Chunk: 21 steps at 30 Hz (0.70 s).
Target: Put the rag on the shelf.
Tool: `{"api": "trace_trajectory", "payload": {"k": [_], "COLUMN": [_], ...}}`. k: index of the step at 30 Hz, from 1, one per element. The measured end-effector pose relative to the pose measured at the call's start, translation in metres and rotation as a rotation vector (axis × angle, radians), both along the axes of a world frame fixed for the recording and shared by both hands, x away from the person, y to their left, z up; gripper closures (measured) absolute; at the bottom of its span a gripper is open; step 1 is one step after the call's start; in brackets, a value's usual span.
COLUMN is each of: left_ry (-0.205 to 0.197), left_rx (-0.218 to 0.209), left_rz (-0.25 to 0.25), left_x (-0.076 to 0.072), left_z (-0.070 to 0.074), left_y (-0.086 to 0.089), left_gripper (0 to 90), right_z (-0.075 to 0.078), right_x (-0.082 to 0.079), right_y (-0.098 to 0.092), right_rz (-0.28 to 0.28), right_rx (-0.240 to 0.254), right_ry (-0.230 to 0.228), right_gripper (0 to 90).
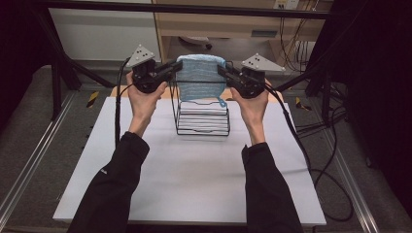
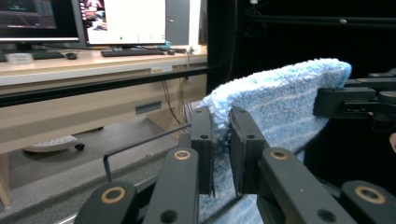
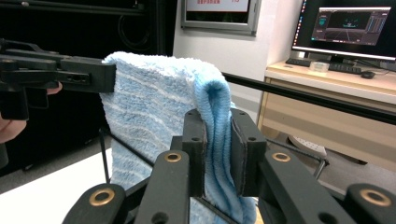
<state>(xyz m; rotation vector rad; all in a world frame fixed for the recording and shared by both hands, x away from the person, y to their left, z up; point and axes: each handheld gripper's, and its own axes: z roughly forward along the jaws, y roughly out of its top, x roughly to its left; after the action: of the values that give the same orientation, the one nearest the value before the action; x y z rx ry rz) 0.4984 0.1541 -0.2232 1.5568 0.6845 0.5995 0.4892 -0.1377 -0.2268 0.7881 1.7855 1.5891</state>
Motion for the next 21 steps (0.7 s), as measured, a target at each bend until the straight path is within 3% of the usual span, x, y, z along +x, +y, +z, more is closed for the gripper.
{"api": "trace_trajectory", "payload": {"k": [2, 7, 17, 21], "left_ry": [-0.004, -0.007, 0.020, 0.024], "left_rx": [-0.002, 0.044, 0.085, 0.101], "left_rz": [-0.019, -0.040, -0.051, -0.052], "left_x": [-0.003, -0.012, -0.028, -0.033], "left_z": [-0.001, -0.003, -0.011, -0.015], "left_y": [0.000, 0.000, -0.001, 0.000], "left_gripper": [80.8, 79.9, 79.7, 80.2], "right_z": [-0.002, -0.007, -0.016, -0.018], "right_x": [-0.003, -0.009, -0.018, -0.022], "right_y": [-0.002, -0.006, -0.009, -0.010], "right_rz": [0.004, 0.014, 0.042, 0.055], "right_rx": [0.000, -0.024, -0.064, -0.070], "right_ry": [0.006, 0.014, 0.030, 0.030], "right_gripper": [78.2, 77.7, 76.6, 71.7]}}
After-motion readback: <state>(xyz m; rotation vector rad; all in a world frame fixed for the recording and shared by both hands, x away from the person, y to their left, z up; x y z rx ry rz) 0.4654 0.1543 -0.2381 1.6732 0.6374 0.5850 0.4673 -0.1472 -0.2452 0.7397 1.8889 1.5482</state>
